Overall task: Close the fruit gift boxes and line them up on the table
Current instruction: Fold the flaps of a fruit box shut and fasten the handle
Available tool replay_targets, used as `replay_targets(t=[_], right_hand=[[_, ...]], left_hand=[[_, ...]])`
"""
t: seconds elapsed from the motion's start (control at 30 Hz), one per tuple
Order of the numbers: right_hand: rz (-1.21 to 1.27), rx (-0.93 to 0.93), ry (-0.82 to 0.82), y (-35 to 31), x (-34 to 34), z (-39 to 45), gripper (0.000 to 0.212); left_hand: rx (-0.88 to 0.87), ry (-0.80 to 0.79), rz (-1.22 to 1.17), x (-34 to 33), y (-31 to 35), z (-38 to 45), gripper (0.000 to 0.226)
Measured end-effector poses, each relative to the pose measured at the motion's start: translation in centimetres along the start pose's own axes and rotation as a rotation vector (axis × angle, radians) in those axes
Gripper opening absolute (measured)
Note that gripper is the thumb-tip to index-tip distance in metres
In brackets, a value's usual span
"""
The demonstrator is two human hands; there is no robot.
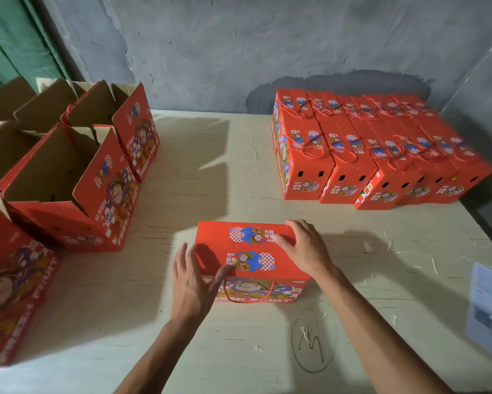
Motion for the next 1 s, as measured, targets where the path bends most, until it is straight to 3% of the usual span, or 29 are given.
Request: replay_targets(t=[0.17,0.3,0.37,0.47,0.57,0.63,0.73,0.83,1.0], right_hand=[[0.047,-0.058,0.046,0.0,0.1,0.4,0.066],[0.029,-0.138,0.126,-0.3,0.4,-0.5,0.062],[0.029,-0.189,0.177,-0.5,0.4,-1.6,0.058],[0.035,-0.274,0.18,-1.1,0.1,-3.0,0.057],[0.051,-0.315,0.131,-2.3,-0.4,-4.5,0.066],[0.042,-0.313,0.061,-3.4,-1.0,-5.5,0.073],[0.119,-0.324,-0.027,-5.1,-2.7,-7.1,0.074],[0.346,-0.333,-0.037,-6.4,-4.5,-8.6,0.056],[0.907,-0.454,-0.013,-7.2,-6.2,-9.0,0.02]], left_hand=[[0.369,-0.083,-0.352,-1.0,-2.3,-0.3,0.112],[0.319,-0.007,-0.416,-0.4,-2.3,1.0,0.07],[0.331,0.044,-0.453,0.1,-2.1,2.0,0.066],[0.481,0.036,-0.606,-0.4,-2.3,3.6,0.075],[0.576,-0.039,-0.774,-1.4,-2.0,4.7,0.048],[0.567,-0.034,-0.757,-1.5,-2.0,5.3,0.036],[0.567,-0.009,-0.645,-0.9,-2.6,6.2,0.045],[0.569,0.019,-0.517,0.0,-3.6,6.5,0.059],[0.583,-0.099,-0.381,0.6,-3.7,6.4,0.074]])
Point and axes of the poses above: each hand's wrist, its own z-axis towards the middle knuckle, its own x-axis out of the back of the hand, y = z × x, the point moved 6 cm from there along z, towards the middle knuckle, and after that the axes turned 7 degrees about x, right-handed, at the moved point
